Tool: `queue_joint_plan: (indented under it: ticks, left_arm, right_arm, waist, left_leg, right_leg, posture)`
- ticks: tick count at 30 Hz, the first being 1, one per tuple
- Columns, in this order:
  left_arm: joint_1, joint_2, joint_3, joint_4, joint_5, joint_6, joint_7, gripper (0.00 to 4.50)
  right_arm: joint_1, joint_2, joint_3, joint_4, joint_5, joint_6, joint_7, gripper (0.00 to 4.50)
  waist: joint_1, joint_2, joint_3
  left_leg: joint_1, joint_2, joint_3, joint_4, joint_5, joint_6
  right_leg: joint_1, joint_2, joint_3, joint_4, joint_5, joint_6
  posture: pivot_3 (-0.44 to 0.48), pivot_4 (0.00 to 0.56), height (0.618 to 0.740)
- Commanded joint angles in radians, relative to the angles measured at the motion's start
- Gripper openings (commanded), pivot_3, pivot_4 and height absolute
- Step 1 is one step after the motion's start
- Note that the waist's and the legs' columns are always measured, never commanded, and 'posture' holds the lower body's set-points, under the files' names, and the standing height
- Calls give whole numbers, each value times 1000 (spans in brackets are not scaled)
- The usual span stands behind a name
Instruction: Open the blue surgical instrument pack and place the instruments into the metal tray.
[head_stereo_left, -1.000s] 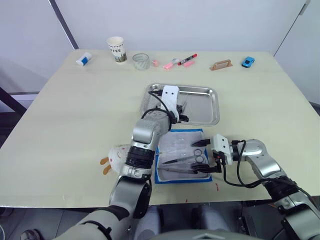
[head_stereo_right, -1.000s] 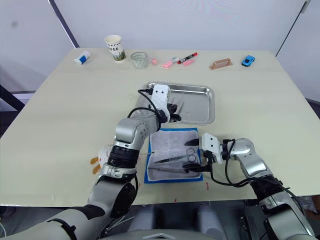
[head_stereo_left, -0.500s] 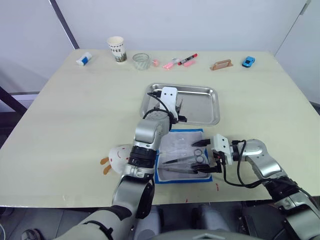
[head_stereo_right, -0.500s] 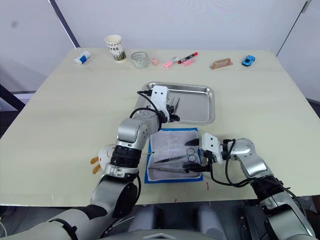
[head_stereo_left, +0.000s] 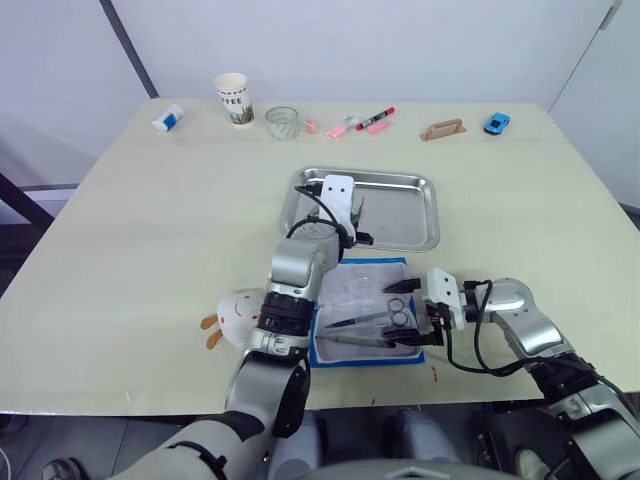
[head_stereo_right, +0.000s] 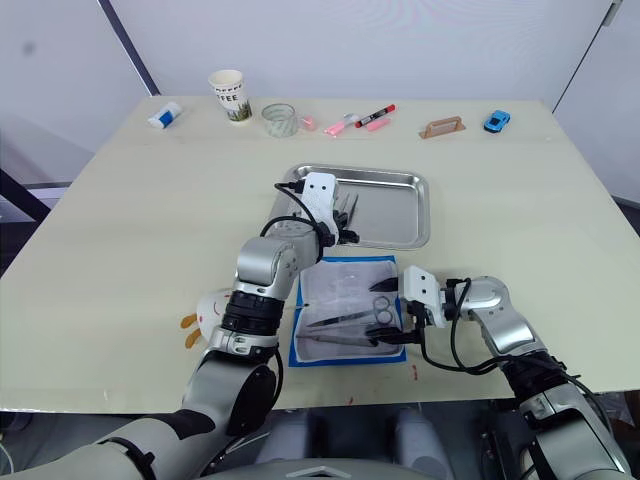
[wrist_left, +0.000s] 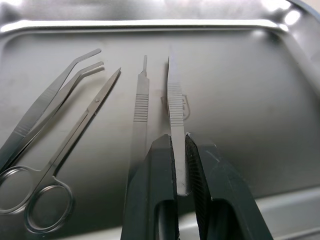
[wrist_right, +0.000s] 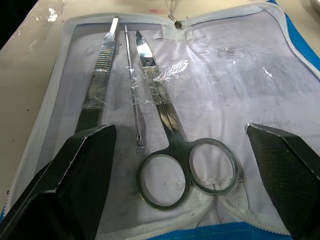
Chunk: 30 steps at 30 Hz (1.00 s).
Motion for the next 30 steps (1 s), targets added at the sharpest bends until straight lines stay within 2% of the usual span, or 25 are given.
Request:
queue_joint_plan:
  ticks: [1,23,24,26,29,30]
  left_arm:
    - [-19,-6,3,-10,-1,6,-5,89]
    - [-44,-6,8,40,1,21,-26,89]
    - [-44,-7,9,39,1,22,-25,735]
    - [-45,-9,14,36,1,25,-20,1227]
    - [-44,-7,19,23,1,35,-18,2839]
    - [-42,-6,18,16,0,39,-20,2839]
  right_arm:
    - [41,-14,33,62,-76,49,-34,4500]
    - [38,-9,37,68,-80,44,-36,4500]
    - [39,-10,37,68,-80,44,-36,4500]
    - [39,-10,36,69,-80,43,-36,4500]
    - [39,-9,37,67,-80,44,-36,4500]
    - [40,-9,37,66,-80,45,-36,4500]
  waist:
    - [0,0,0]
    - [0,0,0]
    - [0,0,0]
    - [0,0,0]
    - [0,0,0]
    - [0,0,0]
  left_leg:
    - [0,0,0,0,0,0]
    - [0,0,0,0,0,0]
    - [0,0,0,0,0,0]
    - [0,0,0,0,0,0]
    - [0,0,0,0,0,0]
    - [0,0,0,0,0,0]
  right_leg:
    - [0,0,0,0,0,0]
    - [0,0,0,0,0,0]
    - [0,0,0,0,0,0]
    - [0,0,0,0,0,0]
    - [0,0,0,0,0,0]
    - [0,0,0,0,0,0]
  posture:
    - [0,150,740]
    - [0,150,740]
    - [0,150,740]
    - [0,150,740]
    - [0,150,740]
    - [0,150,740]
